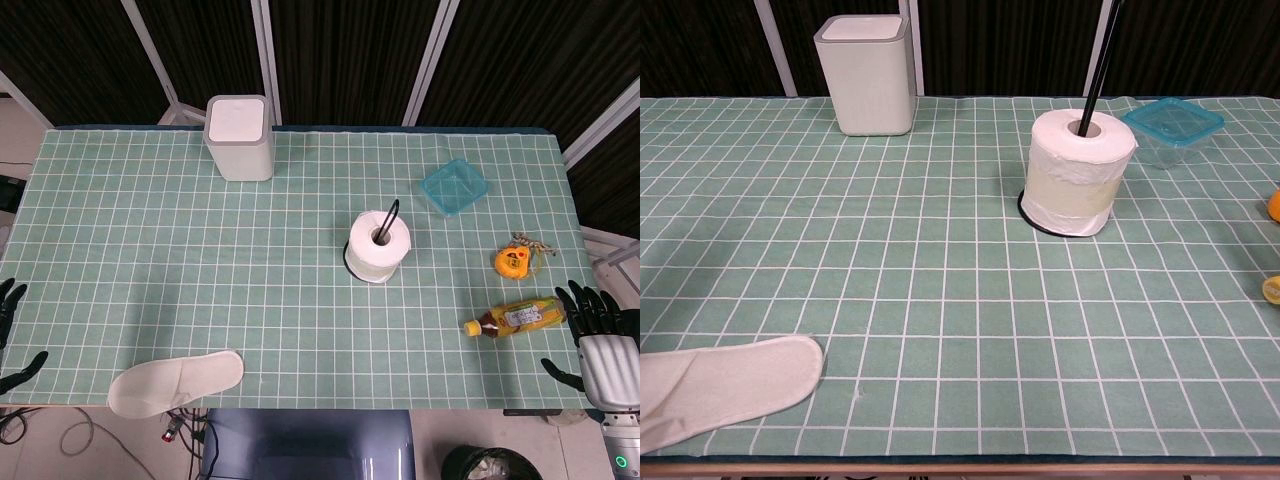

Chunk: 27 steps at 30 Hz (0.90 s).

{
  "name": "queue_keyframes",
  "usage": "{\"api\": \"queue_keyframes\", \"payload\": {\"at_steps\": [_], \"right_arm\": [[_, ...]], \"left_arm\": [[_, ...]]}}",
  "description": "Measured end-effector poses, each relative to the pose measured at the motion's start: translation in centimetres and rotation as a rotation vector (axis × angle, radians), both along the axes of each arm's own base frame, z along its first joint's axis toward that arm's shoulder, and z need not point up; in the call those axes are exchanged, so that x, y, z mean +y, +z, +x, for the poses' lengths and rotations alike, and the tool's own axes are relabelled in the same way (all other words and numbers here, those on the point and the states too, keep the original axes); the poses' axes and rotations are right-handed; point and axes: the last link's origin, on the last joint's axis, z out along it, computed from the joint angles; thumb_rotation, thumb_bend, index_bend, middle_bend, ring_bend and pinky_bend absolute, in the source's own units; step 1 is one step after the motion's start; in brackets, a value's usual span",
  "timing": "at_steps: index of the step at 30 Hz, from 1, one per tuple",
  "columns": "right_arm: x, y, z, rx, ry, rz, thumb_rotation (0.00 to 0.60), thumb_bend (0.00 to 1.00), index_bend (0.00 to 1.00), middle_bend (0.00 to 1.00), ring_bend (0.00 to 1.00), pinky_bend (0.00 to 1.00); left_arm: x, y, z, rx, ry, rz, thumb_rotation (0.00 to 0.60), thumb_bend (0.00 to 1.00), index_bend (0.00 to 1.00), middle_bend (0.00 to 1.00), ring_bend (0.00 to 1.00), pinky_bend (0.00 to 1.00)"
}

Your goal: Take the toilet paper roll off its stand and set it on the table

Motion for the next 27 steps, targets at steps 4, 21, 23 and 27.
{"api": "queue_keyframes", "payload": {"at_steps": [4,21,23,27], "right_arm": [[0.05,-0.01,0.02,0.0,0.002,-0.001,0.6,0.03,0.0,0.0,0.0,0.02],[0.19,-0.03,0.11,-0.067,-0.013,0.013,0.6,0.03,0.0,0.0,0.0,0.0],[0.21,-0.15,0.1,-0.085,-0.019,0.019,0.6,0.03,0.0,0.0,0.0,0.0],[0.18,-0.59,0.22,-0.163,-0.035,0.054,0.6,0.03,0.0,0.0,0.0,0.0]], "left_arm": [[0.04,-0.07,-0.03,0.003,0.003,-0.004,0.6,0.18,0.04,0.0,0.0,0.01],[-0.32,0.2,0.32,-0.006,-0.009,0.01,0.6,0.18,0.04,0.0,0.0,0.01],[-0.52,0.25,0.45,-0.008,-0.015,0.013,0.6,0.18,0.04,0.0,0.0,0.01],[-0.7,0.4,0.46,-0.01,-0.012,0.019,0.6,0.18,0.04,0.0,0.0,0.01]]}}
